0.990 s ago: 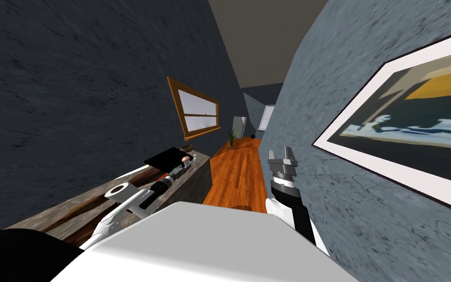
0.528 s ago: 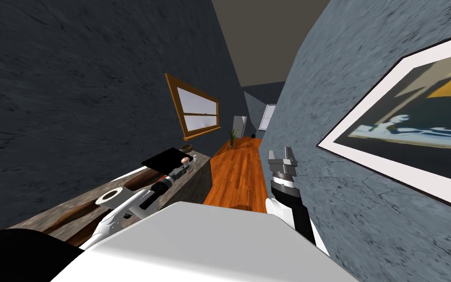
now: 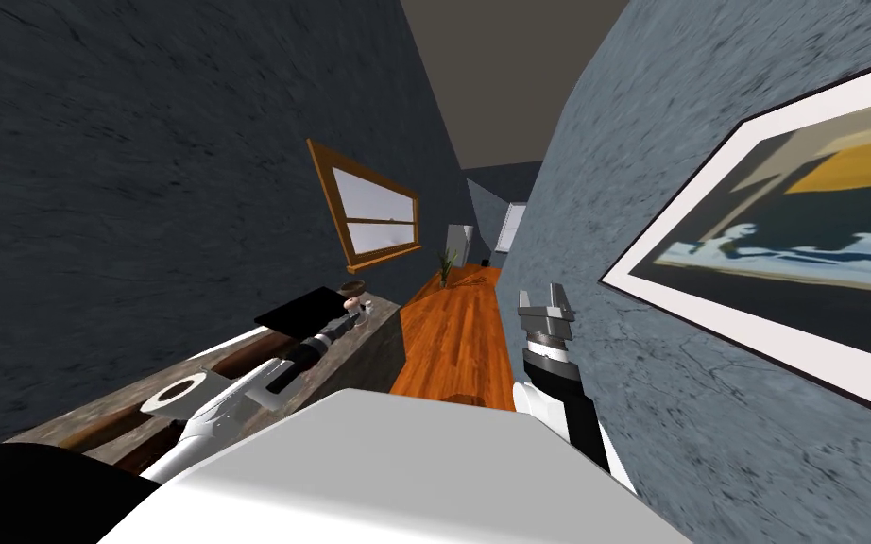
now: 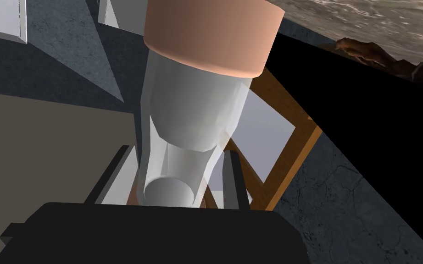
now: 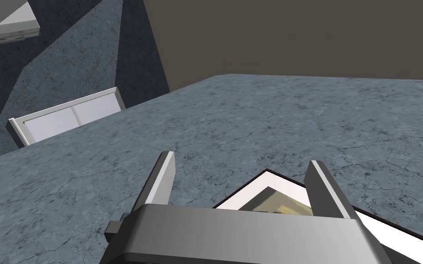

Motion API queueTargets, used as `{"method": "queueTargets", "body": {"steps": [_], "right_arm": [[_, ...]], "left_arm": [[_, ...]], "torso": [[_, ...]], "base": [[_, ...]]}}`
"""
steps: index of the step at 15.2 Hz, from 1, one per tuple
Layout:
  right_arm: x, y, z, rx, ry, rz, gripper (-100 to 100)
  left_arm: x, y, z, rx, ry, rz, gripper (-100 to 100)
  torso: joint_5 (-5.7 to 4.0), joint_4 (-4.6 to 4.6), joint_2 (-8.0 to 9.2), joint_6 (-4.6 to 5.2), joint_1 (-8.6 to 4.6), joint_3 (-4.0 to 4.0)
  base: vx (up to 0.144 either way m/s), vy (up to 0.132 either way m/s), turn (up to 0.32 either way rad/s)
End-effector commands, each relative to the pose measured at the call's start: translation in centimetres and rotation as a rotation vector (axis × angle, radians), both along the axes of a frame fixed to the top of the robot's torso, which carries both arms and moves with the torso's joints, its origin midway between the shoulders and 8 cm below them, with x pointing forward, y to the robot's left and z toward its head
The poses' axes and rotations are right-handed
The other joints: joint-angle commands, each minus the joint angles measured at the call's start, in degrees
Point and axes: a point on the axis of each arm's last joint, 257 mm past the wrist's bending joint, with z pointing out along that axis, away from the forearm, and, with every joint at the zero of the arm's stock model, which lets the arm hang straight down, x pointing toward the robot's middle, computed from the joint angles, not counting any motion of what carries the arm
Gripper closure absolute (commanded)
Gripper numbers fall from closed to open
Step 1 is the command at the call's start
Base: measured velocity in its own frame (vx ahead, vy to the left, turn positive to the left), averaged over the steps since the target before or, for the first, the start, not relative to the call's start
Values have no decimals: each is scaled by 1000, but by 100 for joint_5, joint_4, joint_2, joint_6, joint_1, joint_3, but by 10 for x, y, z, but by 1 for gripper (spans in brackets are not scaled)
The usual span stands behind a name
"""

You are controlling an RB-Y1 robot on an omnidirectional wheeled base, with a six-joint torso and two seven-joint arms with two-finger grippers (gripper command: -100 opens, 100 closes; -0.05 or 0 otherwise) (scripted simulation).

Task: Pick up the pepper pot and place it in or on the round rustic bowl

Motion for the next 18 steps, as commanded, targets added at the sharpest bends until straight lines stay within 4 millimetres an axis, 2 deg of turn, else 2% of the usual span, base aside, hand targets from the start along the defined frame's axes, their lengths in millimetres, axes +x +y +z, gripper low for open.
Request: {"method": "queueTargets", "body": {"steps": [1, 9, 10, 11, 15, 16, 18], "right_arm": [[0, 0, 0, 0, 0, 0, 0], [0, 0, 0, 0, 0, 0, 0], [0, 0, 0, 0, 0, 0, 0], [0, 0, 0, 0, 0, 0, 0], [0, 0, 0, 0, 0, 0, 0], [0, 0, 0, 0, 0, 0, 0], [0, 0, 0, 0, 0, 0, 0]], "left_arm": [[3, 17, 9, -24, -14, 21, 100], [4, 92, 36, -71, -41, 98, 100], [3, 102, 37, -75, -40, 108, 100], [3, 102, 37, -75, -39, 108, 100], [-8, 145, 39, -89, -24, 152, 100], [-8, 145, 39, -89, -24, 152, 100], [-15, 165, 40, -92, -16, 172, 100]], "torso": [[0, 0, 0, 0, 0, 0], [1, 5, -46, 2, 86, -20], [3, 4, -56, 6, 96, -25], [5, 2, -62, 6, 97, -29], [16, -5, -65, 6, 120, -35], [16, -6, -72, 4, 128, -39], [21, -10, -71, 3, 136, -41]], "base": [[71, -46, -59], [93, 16, -117], [113, 36, -154], [92, 30, -86], [75, 42, -138], [79, 60, -92], [48, 55, -121]]}}
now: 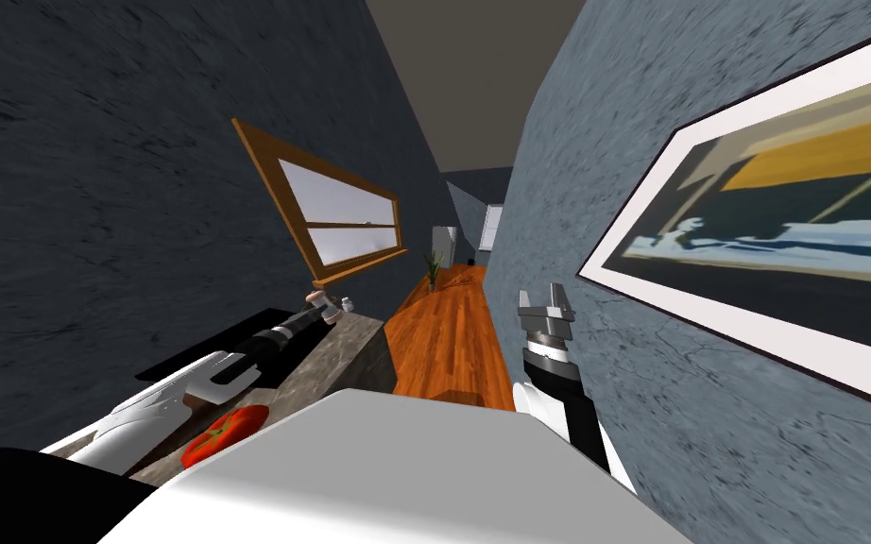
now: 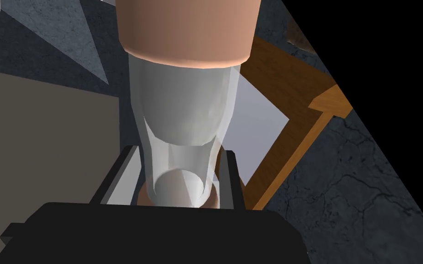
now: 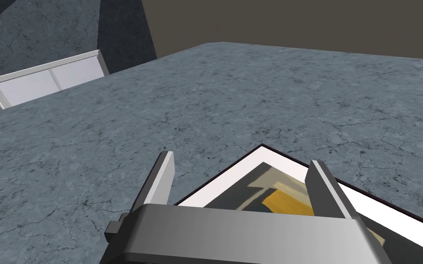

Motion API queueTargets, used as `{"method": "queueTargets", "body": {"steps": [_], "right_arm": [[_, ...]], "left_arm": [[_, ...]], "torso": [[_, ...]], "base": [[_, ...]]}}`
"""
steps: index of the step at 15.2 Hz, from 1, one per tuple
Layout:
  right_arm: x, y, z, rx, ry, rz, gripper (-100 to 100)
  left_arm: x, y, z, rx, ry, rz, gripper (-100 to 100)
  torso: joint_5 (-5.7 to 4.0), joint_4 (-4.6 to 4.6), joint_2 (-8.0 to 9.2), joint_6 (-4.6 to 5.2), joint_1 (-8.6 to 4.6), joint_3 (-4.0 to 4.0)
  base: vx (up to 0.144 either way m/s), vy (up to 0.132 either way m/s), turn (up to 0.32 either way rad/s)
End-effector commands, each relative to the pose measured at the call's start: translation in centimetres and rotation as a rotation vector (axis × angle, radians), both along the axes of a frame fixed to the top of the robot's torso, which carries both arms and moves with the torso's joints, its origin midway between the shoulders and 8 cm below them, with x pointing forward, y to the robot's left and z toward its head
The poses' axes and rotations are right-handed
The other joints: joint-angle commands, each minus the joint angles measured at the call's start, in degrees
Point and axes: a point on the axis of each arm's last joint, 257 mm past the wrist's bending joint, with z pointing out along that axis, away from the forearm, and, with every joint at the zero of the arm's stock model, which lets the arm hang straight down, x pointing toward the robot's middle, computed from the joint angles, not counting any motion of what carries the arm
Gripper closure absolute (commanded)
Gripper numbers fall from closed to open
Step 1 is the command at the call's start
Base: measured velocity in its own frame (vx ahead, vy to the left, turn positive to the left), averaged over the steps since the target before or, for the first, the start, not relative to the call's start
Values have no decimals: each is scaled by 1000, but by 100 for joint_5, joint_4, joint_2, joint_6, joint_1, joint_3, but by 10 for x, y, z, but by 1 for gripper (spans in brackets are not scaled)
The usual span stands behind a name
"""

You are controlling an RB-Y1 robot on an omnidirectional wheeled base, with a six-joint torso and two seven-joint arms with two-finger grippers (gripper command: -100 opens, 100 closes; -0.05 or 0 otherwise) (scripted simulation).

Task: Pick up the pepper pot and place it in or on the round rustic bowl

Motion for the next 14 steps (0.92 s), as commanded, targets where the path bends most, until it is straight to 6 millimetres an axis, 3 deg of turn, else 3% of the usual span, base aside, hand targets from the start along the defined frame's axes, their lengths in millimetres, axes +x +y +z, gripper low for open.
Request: {"method": "queueTargets", "body": {"steps": [1, 7, 14], "right_arm": [[0, 0, 0, 0, 0, 0, 0], [0, 0, 0, 0, 0, 0, 0], [0, 0, 0, 0, 0, 0, 0]], "left_arm": [[-5, 12, -3, -3, 9, 15, 100], [-22, 53, 0, 4, 35, 56, 100], [-37, 83, 5, 24, 60, 83, 100]], "torso": [[0, 0, 0, 0, 0, 0], [20, -13, -9, -20, 62, -12], [27, -20, -9, -31, 91, -15]], "base": [[33, 66, -90], [24, 66, -82], [8, 58, -77]]}}
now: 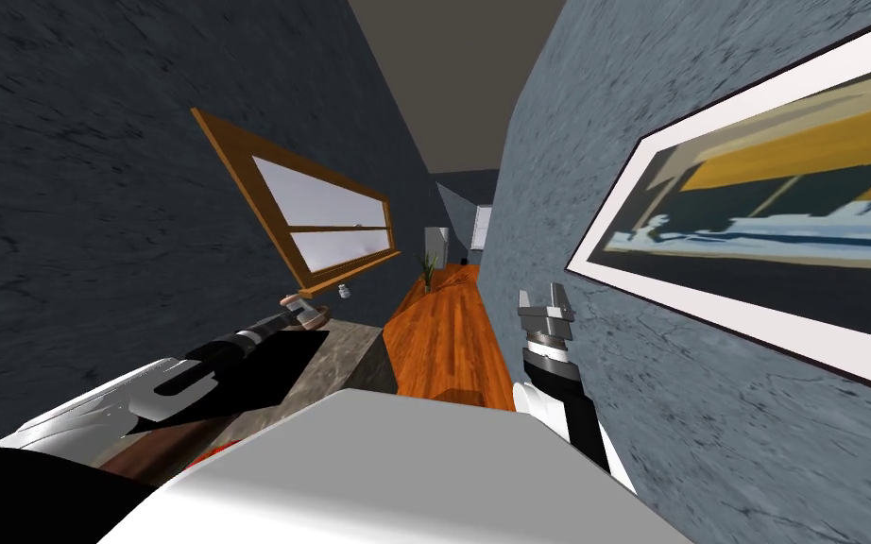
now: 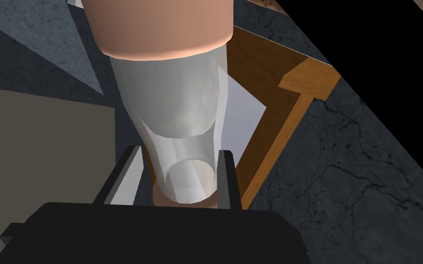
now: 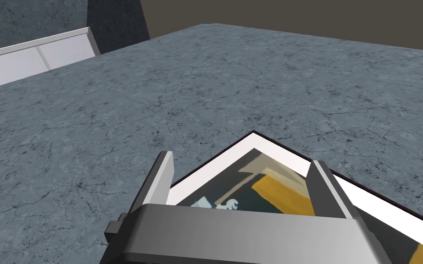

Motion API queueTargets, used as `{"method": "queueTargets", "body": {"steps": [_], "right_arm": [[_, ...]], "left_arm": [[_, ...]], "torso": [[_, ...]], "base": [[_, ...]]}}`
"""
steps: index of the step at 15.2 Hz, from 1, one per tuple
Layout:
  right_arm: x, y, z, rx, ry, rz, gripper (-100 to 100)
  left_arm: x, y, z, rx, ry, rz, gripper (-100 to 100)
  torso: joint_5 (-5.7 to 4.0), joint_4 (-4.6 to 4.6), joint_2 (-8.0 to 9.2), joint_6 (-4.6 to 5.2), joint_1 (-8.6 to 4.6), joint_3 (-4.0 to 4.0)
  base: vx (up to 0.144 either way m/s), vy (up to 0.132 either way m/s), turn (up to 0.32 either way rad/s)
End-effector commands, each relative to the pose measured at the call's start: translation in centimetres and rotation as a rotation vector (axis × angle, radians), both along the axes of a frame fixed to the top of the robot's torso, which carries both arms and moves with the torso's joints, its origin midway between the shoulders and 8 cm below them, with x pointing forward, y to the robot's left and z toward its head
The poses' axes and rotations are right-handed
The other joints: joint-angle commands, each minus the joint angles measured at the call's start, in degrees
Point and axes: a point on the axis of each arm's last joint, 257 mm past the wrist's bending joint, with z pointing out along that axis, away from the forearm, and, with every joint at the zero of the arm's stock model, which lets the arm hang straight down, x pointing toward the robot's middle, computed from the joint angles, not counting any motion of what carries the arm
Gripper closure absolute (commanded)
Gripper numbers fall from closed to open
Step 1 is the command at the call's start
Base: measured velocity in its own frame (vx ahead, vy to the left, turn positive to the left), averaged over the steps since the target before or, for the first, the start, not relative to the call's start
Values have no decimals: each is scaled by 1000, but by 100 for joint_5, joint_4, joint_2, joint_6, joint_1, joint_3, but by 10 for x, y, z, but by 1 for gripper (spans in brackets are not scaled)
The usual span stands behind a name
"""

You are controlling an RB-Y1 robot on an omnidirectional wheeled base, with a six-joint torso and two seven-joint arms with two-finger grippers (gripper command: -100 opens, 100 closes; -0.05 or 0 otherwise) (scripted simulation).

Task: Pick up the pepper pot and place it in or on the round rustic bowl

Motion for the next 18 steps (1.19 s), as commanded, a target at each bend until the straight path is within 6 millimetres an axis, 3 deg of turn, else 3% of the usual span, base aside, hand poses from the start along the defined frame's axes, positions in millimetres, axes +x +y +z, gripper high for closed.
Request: {"method": "queueTargets", "body": {"steps": [1, 9, 10, 11, 15, 16, 18], "right_arm": [[0, 0, 0, 0, 0, 0, 0], [0, 0, 0, 0, 0, 0, 0], [0, 0, 0, 0, 0, 0, 0], [0, 0, 0, 0, 0, 0, 0], [0, 0, 0, 0, 0, 0, 0], [0, 0, 0, 0, 0, 0, 0], [0, 0, 0, 0, 0, 0, 0]], "left_arm": [[-5, 12, 4, 15, 10, 7, 100], [-18, 52, 44, 113, 40, 3, 100], [-18, 50, 37, 95, 37, 10, 100], [-18, 51, 39, 99, 36, 8, -100], [-18, 51, 39, 99, 35, 7, -100], [-15, 54, 59, 107, 25, -1, -100], [-11, 57, 78, 115, 15, -11, -100]], "torso": [[0, 0, 0, 0, 0, 0], [-23, -1, -9, 14, -26, -5], [-24, -1, -9, 15, -31, -5], [-22, -3, -8, 13, -37, -5], [-25, -3, -6, 11, -51, -4], [-25, -3, -6, 11, -52, -4], [-32, -2, -6, 8, -75, -4]], "base": [[4, 51, -80], [7, 47, -129], [1, 24, -42], [1, 12, -6], [0, 1, 0], [0, -31, 61], [-1, -78, 118]]}}
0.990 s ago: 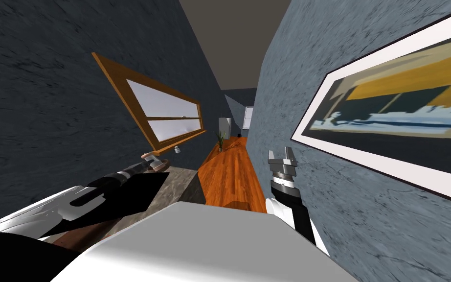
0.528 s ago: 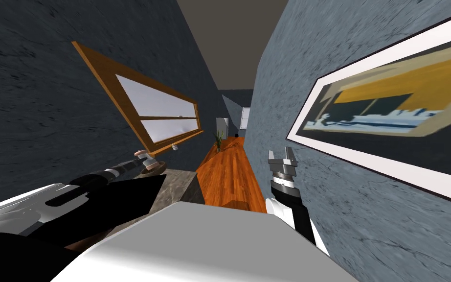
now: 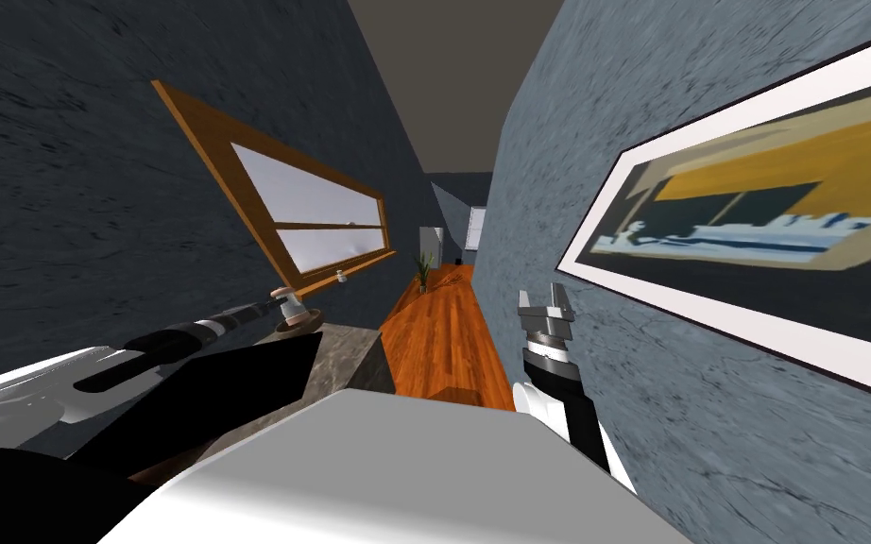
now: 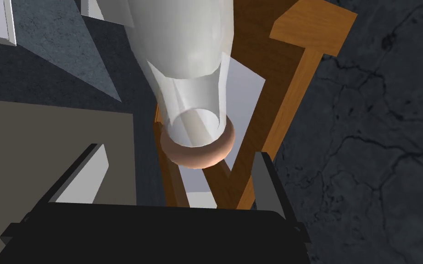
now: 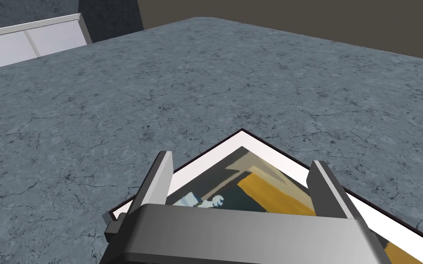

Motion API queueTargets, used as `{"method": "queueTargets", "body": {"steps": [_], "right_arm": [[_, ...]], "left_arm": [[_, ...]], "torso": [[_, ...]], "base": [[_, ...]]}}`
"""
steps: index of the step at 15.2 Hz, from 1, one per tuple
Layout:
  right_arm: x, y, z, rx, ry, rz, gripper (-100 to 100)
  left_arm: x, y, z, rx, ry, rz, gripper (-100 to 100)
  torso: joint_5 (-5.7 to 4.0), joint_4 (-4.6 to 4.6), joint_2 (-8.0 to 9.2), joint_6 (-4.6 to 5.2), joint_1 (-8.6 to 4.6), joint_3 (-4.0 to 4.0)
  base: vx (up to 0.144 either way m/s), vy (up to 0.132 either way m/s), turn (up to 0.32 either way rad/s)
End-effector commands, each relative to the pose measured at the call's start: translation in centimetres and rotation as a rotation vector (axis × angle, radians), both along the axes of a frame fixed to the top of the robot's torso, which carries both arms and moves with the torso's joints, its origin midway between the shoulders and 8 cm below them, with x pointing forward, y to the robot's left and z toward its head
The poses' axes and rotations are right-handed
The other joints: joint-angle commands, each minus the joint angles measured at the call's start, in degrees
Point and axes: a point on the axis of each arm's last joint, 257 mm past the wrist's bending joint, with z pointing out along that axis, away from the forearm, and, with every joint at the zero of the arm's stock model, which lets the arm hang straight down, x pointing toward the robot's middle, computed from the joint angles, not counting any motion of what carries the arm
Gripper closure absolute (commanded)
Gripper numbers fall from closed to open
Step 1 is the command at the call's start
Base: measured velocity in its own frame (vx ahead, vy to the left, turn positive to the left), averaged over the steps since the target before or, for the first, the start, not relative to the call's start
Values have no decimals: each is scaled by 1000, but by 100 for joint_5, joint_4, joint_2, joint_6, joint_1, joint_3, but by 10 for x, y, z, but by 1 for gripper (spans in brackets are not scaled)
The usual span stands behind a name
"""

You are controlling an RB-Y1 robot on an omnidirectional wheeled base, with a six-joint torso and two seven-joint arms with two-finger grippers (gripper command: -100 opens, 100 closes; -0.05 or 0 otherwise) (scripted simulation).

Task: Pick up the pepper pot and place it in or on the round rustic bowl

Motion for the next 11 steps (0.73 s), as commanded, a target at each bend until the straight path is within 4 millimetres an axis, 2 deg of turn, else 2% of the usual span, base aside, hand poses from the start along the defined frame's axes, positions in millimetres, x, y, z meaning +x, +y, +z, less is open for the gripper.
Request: {"method": "queueTargets", "body": {"steps": [1, 2, 7, 8, 11], "right_arm": [[0, 0, 0, 0, 0, 0, 0], [0, 0, 0, 0, 0, 0, 0], [0, 0, 0, 0, 0, 0, 0], [0, 0, 0, 0, 0, 0, 0], [0, 0, 0, 0, 0, 0, 0]], "left_arm": [[4, 2, 25, 5, -11, -13, -100], [4, 2, 25, 5, -11, -13, -100], [15, 1, 72, 22, -31, -46, -100], [14, 2, 61, 20, -26, -38, -100], [15, 2, 63, 18, -28, -39, -100]], "torso": [[0, 0, 0, 0, 0, 0], [-2, 1, 3, 0, -8, 2], [-2, 0, 1, 1, -4, 1], [-2, 0, 0, 2, -6, 0], [6, -1, -2, 3, 20, -1]], "base": [[-12, -98, 92], [-15, -87, 53], [-7, -70, 74], [-2, -47, 36], [-1, -11, 3]]}}
